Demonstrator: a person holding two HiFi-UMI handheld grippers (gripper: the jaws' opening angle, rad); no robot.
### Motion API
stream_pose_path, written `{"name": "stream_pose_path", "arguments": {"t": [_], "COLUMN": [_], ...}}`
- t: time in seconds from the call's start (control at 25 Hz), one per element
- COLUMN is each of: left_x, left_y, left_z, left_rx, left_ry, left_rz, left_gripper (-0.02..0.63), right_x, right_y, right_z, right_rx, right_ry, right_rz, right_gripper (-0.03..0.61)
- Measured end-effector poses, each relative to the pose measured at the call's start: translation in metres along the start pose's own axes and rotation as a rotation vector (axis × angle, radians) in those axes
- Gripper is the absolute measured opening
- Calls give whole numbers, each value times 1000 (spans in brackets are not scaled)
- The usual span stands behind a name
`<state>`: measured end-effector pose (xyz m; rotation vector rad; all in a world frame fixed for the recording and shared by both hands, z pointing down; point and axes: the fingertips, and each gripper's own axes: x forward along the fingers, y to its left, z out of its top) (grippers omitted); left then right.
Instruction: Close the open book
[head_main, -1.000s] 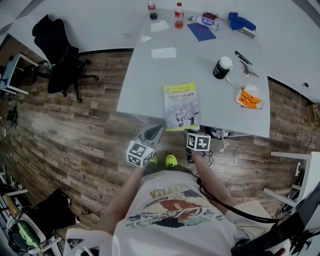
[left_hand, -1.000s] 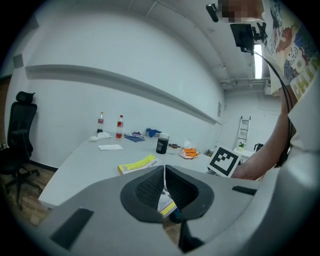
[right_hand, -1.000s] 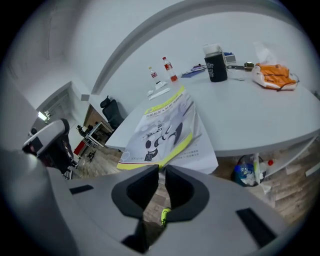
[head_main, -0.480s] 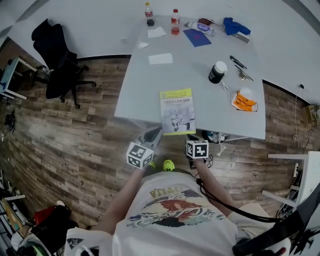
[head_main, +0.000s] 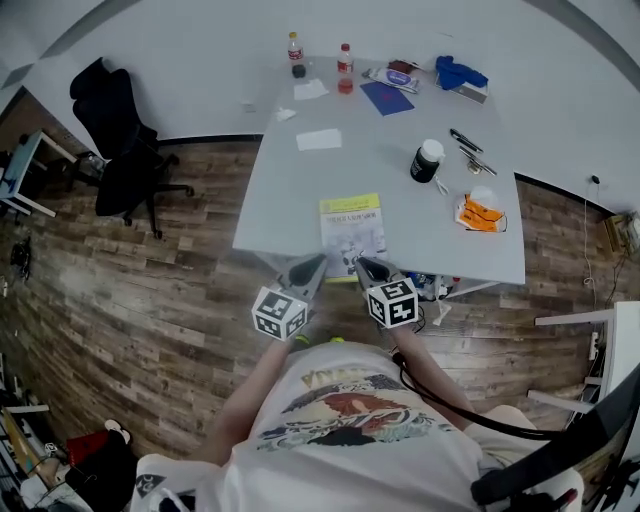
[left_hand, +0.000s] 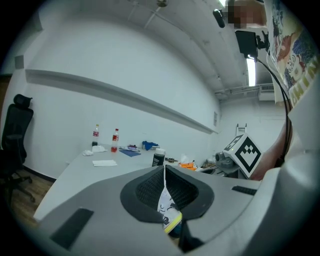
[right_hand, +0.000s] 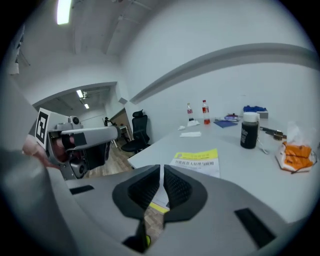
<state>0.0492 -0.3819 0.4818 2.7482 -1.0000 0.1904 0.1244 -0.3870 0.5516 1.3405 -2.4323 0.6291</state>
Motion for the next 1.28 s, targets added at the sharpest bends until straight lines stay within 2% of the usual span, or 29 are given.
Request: {"name": "stream_pose_path", "arguments": {"t": [0.28,0.68,1.28], "left_x": [0,1,9], "left_y": [-23,-29,-30], "left_z": [1,11,16], "left_rx": [21,47,65], "left_ry": [5,-14,-19], "left_rz": [-58,-62,-57], "left_gripper": [14,14,14], "right_x": [-8,-18,-18], "right_y": [12,15,8], "right_z": [31,43,47], "right_rx": [-92,-111,-129], "right_ry": [-96,-163,-167], "right_rz": [-9,-5,-6], "right_gripper": [31,31,31]}}
